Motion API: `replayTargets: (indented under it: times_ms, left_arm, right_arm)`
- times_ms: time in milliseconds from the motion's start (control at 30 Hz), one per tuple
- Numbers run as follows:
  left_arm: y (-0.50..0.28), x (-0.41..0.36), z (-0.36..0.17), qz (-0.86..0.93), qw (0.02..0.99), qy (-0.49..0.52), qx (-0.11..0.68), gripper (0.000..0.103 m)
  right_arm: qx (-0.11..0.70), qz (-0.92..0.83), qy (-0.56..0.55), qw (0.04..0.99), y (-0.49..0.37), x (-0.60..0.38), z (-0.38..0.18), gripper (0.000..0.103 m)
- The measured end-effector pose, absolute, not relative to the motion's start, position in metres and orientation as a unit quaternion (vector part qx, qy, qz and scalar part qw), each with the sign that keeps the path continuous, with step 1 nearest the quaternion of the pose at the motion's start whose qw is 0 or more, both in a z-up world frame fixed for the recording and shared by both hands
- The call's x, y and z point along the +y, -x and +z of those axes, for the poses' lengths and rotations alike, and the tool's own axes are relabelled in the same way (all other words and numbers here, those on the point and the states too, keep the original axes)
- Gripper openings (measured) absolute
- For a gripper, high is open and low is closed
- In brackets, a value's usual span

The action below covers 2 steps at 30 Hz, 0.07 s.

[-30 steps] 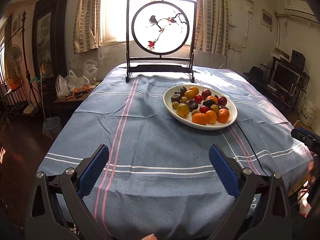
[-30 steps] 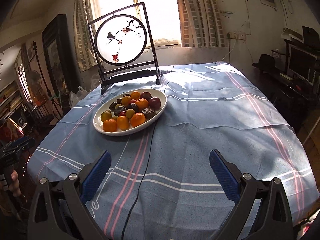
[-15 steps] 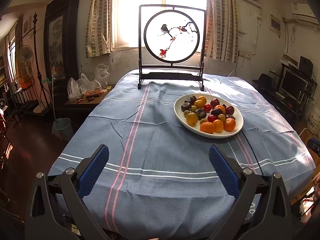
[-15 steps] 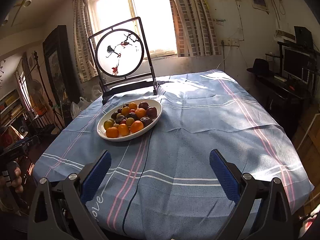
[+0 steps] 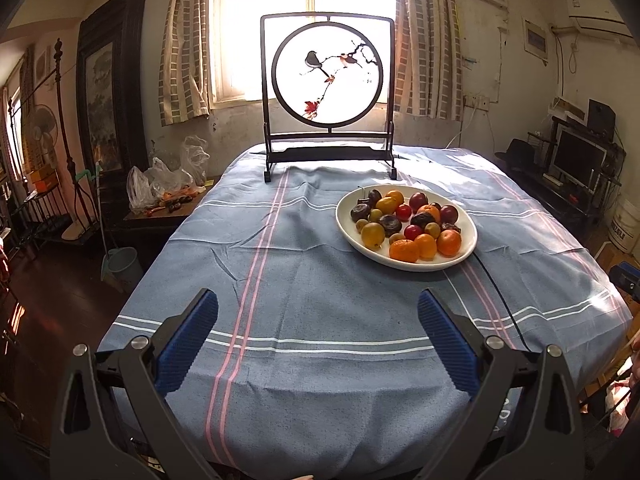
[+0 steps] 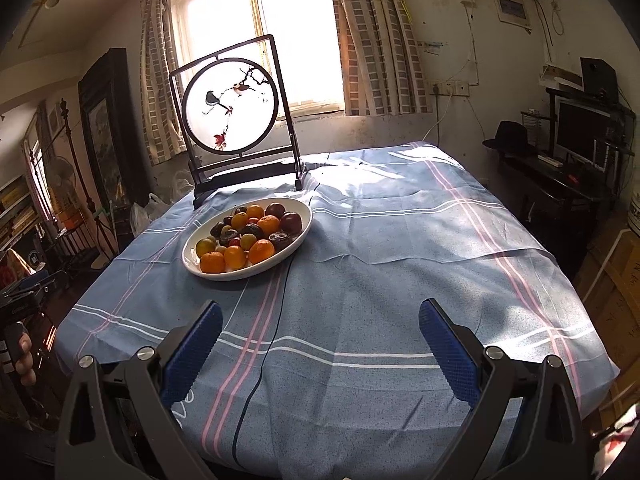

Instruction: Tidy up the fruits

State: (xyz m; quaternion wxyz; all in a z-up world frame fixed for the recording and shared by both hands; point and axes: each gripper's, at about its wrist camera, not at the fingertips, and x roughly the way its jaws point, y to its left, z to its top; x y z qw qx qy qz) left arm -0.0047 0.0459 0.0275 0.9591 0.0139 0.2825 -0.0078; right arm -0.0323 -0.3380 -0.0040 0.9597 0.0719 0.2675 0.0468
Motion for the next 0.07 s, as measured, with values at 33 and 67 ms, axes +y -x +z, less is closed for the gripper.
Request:
replayTargets:
  times_ms: [33, 67]
  left_arm:
    - [0.0048, 0.0463, 0.0275, -0.006, 0.959, -0.013, 0.282, 0.098]
    - [0.005, 0.0466, 0.0276, -0.003, 0.96, -0.013, 0.281, 0.098]
  right_arm:
    - [0.268, 0.046, -0.072, 0.96, 0.0325, -0.3389, -0.0043, 0.099]
    - [0.269, 0.045, -0.072, 0.959, 0.0318, -0.3394, -0.0046, 0.099]
